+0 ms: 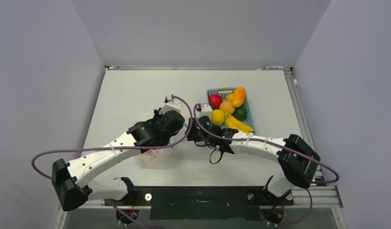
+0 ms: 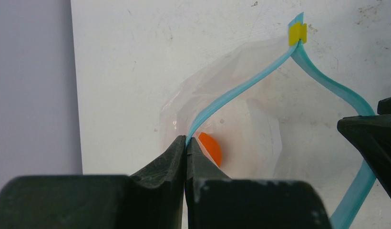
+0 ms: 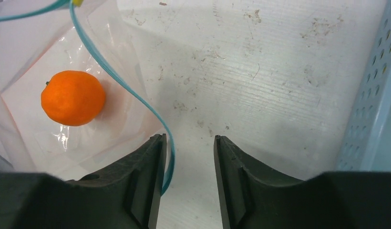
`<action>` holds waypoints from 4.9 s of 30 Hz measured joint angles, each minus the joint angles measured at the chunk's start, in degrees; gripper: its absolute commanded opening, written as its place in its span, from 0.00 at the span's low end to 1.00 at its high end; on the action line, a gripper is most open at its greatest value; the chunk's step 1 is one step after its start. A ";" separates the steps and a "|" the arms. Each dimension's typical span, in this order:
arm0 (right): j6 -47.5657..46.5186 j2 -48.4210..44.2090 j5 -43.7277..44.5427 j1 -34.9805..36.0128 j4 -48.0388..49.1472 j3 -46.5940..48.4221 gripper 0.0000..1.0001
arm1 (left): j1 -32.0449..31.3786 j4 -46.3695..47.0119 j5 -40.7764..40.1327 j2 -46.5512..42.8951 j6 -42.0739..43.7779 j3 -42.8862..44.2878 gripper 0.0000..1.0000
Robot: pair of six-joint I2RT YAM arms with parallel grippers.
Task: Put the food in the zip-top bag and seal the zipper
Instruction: Adjust the zipper food storage bag at the center of the board, then pick up the fake fruit from the bin, then place the fake fruit in the zipper food storage bag.
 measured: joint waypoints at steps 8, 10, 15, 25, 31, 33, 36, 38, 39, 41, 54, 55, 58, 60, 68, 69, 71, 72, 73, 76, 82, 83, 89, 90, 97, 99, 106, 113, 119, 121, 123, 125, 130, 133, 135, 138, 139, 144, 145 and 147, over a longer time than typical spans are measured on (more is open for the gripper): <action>-1.60 -5.05 -0.48 -0.74 -1.70 0.74 0.52 | 1.46 3.08 3.37 -2.34 0.31 -1.70 0.00; -2.01 -6.88 -0.44 -0.90 -2.43 1.03 0.52 | 1.46 3.41 3.82 -2.34 0.31 -1.79 0.00; -3.23 -10.34 -0.13 -2.01 -6.25 4.24 0.55 | 1.57 3.74 4.44 -2.36 0.33 -2.19 0.00; -8.35 -12.41 4.35 -11.21 -14.99 8.46 0.67 | 1.84 4.09 5.55 -3.72 0.66 -3.15 0.00; -11.74 -11.50 9.97 -15.96 -19.89 10.38 0.75 | 1.84 4.17 6.12 -4.00 0.85 -3.48 0.00; -12.66 -10.25 11.72 -17.44 -20.61 11.54 0.78 | 1.84 4.20 6.49 -4.22 0.85 -3.50 0.00; -13.35 -7.26 14.05 -20.15 -21.24 13.20 0.84 | 1.84 4.20 6.84 -4.59 0.85 -3.58 0.00; -13.53 -5.42 14.93 -22.34 -21.49 13.86 0.86 | 1.86 4.22 7.02 -4.81 0.85 -3.67 0.00; -13.53 -4.28 15.21 -23.28 -21.59 14.27 0.87 | 1.86 4.20 7.15 -4.92 0.85 -3.72 0.00; -13.49 -1.68 15.69 -25.07 -21.68 15.30 0.88 | 1.86 4.20 7.50 -5.09 0.85 -3.74 0.00; -13.03 11.82 20.59 -29.64 -21.77 23.89 0.98 | 1.88 4.24 8.66 -5.68 0.92 -4.22 0.00; -13.05 12.76 20.70 -29.86 -21.75 24.61 0.98 | 1.88 4.26 8.72 -5.68 0.92 -4.22 0.00; -13.03 14.86 20.85 -30.58 -21.51 25.75 0.97 | 1.88 4.26 8.74 -5.68 1.01 -4.28 0.00; -13.03 16.11 21.14 -31.17 -21.55 26.29 0.96 | 1.88 4.28 8.74 -5.68 1.05 -4.33 0.00; -13.11 20.20 21.20 -32.83 -21.49 27.54 0.78 | 1.88 4.61 8.90 -5.70 1.11 -4.33 0.00; -13.07 20.41 21.20 -32.98 -21.35 27.65 0.75 | 1.88 4.63 8.92 -5.70 1.14 -4.33 0.00; -13.00 20.55 21.09 -32.98 -21.00 27.67 0.68 | 1.90 4.63 8.92 -5.70 1.16 -4.33 0.00; -13.03 20.55 21.07 -32.98 -20.94 27.67 0.65 | 1.90 4.66 8.92 -5.70 1.16 -4.33 0.00; -13.03 20.55 21.07 -32.98 -20.76 27.67 0.62 | 1.90 4.66 8.92 -5.70 1.18 -4.33 0.00; -13.11 20.55 21.09 -32.98 -20.24 27.65 0.50 | 1.90 4.66 8.92 -5.70 1.20 -4.35 0.00; -12.98 20.13 21.00 -32.94 -19.82 27.06 0.40 | 1.90 4.66 8.92 -5.70 1.22 -4.35 0.00; -12.98 19.80 21.00 -32.92 -19.78 26.80 0.39 | 1.90 4.66 8.92 -5.70 1.22 -4.35 0.00; -13.11 14.67 20.76 -31.61 -19.85 24.11 0.39 | 1.92 4.66 8.92 -5.70 1.22 -4.35 0.00; -13.11 13.53 20.70 -31.10 -19.82 23.85 0.39 | 1.92 4.66 8.92 -5.70 1.22 -4.35 0.00; -13.09 4.63 18.05 -26.86 -19.43 21.35 0.39 | 2.03 4.66 8.92 -5.68 1.22 -4.35 0.00; -13.11 2.16 15.78 -25.86 -19.08 19.82 0.39 | 2.03 4.66 8.92 -5.70 1.22 -4.35 0.00; -14.08 -5.29 4.50 -25.35 -18.49 15.30 0.39 | 2.03 4.66 8.92 -5.70 1.22 -4.37 0.00; -15.54 -10.25 -10.73 -25.07 -17.03 12.20 0.39 | 2.03 4.66 8.92 -5.68 1.22 -4.37 0.00; -16.00 -11.23 -23.63 -23.54 -15.76 10.51 0.39 | 2.03 4.66 8.92 -5.70 1.22 -4.37 0.00; -16.11 -11.23 -27.06 -22.29 -15.43 10.45 0.40 | 2.03 4.66 8.92 -5.68 1.22 -4.37 0.00; -16.09 -11.23 -30.29 -20.76 -14.73 10.45 0.40 | 2.03 4.66 8.92 -5.68 1.22 -4.37 0.00; -15.96 -11.23 -32.44 -19.65 -14.19 10.45 0.40 | 2.03 4.66 8.92 -5.68 1.22 -4.37 0.00; -15.67 -10.93 -36.52 -16.61 -12.68 10.45 0.40 | 2.03 4.66 8.94 -5.70 1.22 -4.37 0.00; -15.67 -10.08 -38.36 -14.80 -12.31 10.45 0.41 | 2.03 4.66 8.92 -5.70 1.22 -4.37 0.00; -15.67 -9.16 -39.23 -13.66 -12.31 10.45 0.41 | 2.03 4.66 8.94 -5.68 1.22 -4.37 0.00; -15.37 -7.80 -40.13 -11.65 -12.33 10.45 0.42 | 2.03 4.66 8.96 -5.70 1.20 -4.37 0.00; -14.99 -7.52 -40.35 -11.13 -12.15 10.45 0.42 | 2.03 4.66 8.98 -5.68 1.22 -4.37 0.00; -11.89 -5.49 -41.24 -9.25 -9.88 10.45 0.42 | 2.03 4.66 9.42 -5.70 1.22 -4.37 0.00; -11.21 -4.74 -41.42 -9.03 -9.51 10.49 0.42 | 2.03 4.66 9.49 -5.70 1.22 -4.37 0.00; -9.90 -2.99 -41.53 -8.87 -9.31 10.93 0.42 | 2.03 4.66 9.62 -5.70 1.22 -4.37 0.00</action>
